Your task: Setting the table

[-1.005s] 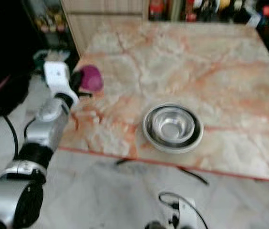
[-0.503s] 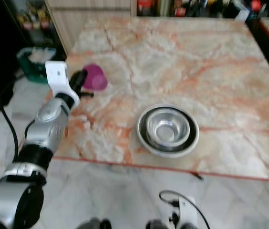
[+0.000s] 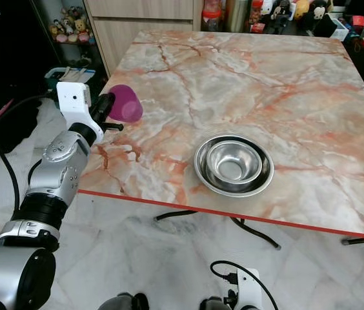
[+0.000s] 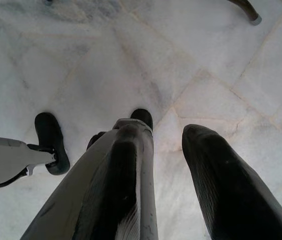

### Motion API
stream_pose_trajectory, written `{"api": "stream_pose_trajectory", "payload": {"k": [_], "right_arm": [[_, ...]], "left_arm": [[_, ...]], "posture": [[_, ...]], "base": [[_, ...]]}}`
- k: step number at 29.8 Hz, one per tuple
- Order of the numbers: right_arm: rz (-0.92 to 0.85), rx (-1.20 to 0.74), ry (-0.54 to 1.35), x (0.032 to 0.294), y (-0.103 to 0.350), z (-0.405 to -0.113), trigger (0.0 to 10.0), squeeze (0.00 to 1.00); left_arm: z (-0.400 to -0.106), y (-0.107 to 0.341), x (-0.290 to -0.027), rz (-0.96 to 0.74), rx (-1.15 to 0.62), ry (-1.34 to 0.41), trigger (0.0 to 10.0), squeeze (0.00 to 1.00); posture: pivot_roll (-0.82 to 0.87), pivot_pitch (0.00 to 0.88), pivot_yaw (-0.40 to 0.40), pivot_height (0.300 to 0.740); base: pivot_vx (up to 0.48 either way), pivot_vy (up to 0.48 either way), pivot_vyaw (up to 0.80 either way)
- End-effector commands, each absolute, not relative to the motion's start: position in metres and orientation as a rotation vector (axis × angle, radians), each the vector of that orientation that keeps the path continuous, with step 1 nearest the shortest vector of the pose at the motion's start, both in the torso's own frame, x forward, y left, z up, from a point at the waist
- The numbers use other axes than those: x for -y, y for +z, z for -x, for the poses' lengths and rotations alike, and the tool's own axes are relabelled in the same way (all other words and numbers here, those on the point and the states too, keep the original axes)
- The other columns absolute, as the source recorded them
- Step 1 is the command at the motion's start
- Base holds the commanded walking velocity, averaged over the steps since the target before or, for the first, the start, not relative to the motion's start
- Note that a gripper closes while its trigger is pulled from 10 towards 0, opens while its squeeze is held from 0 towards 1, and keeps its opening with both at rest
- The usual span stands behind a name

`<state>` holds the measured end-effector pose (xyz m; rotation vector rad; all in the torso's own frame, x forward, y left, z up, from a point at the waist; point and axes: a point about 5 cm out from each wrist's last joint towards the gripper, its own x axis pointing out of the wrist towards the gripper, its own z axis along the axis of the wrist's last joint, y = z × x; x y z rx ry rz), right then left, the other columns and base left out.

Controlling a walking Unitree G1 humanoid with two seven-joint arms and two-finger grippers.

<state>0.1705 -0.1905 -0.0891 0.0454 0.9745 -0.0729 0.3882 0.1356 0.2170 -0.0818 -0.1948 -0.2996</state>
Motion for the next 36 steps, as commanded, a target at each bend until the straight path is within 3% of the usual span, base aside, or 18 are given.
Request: {"api": "stream_pose_trajectory", "payload": {"k": [1,7,23,32,36], "right_arm": [[-0.058,-0.998,-0.08,0.19,-0.092,-0.164,10.0,0.0],[-0.056,-0.995,-0.079,0.19,-0.092,-0.164,10.0,0.0],[-0.048,-0.99,-0.078,0.19,-0.092,-0.165,10.0,0.0],[-0.048,-0.991,-0.078,0.191,-0.092,-0.165,10.0,0.0],[-0.047,-0.991,-0.076,0.19,-0.092,-0.165,10.0,0.0]], "left_arm": [[-0.385,0.216,-0.133,0.085,0.195,-0.321,10.0,0.0],[-0.385,0.218,-0.132,0.082,0.21,-0.32,10.0,0.0],[-0.385,0.218,-0.135,0.058,0.203,-0.32,10.0,0.0],[-0.385,0.22,-0.135,0.044,0.184,-0.314,10.0,0.0],[-0.389,0.223,-0.148,0.036,0.184,-0.216,10.0,0.0]], "posture": [[0.03,0.16,0.025,0.711],[0.03,0.16,0.025,0.711],[0.03,0.161,0.023,0.711],[0.03,0.161,0.022,0.711],[0.03,0.161,0.022,0.711]], "base": [[0.0,0.0,-0.72],[0.0,-0.04,-0.64],[0.0,-0.381,0.0],[0.0,0.0,0.0],[0.0,0.0,0.0]]}}
